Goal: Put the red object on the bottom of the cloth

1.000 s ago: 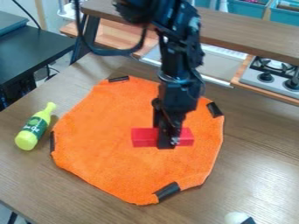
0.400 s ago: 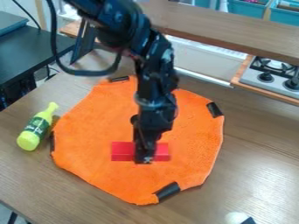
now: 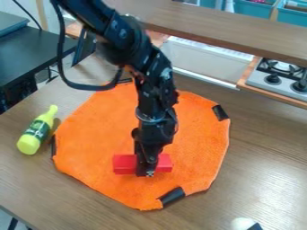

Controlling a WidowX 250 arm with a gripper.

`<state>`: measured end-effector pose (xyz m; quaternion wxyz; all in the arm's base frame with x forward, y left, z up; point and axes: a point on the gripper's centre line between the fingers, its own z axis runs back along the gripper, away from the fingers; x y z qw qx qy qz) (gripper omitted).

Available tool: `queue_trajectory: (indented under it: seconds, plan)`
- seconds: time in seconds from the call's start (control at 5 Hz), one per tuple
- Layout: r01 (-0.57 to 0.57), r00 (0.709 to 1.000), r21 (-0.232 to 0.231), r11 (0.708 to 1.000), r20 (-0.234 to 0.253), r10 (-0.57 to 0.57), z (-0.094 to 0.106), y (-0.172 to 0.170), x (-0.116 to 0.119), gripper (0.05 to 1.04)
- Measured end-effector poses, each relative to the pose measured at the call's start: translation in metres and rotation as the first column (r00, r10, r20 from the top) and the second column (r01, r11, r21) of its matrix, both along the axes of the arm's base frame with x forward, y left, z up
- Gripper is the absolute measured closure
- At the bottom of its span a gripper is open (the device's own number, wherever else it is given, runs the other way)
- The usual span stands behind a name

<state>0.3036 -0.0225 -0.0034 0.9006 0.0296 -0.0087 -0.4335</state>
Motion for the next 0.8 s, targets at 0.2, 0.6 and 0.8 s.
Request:
queue_trajectory:
  seconds: [0.2,0.6,0.8]
  plan:
    - [-0.046,0.999,-0.042,0.998,0.001,0.046,0.001,0.001,0.001,0.176]
    - [-0.069,0.997,-0.063,0.996,0.014,0.07,0.032,-0.002,-0.003,0.083]
    - [-0.066,0.998,-0.03,0.997,0.013,0.067,0.083,0.0,-0.01,0.083]
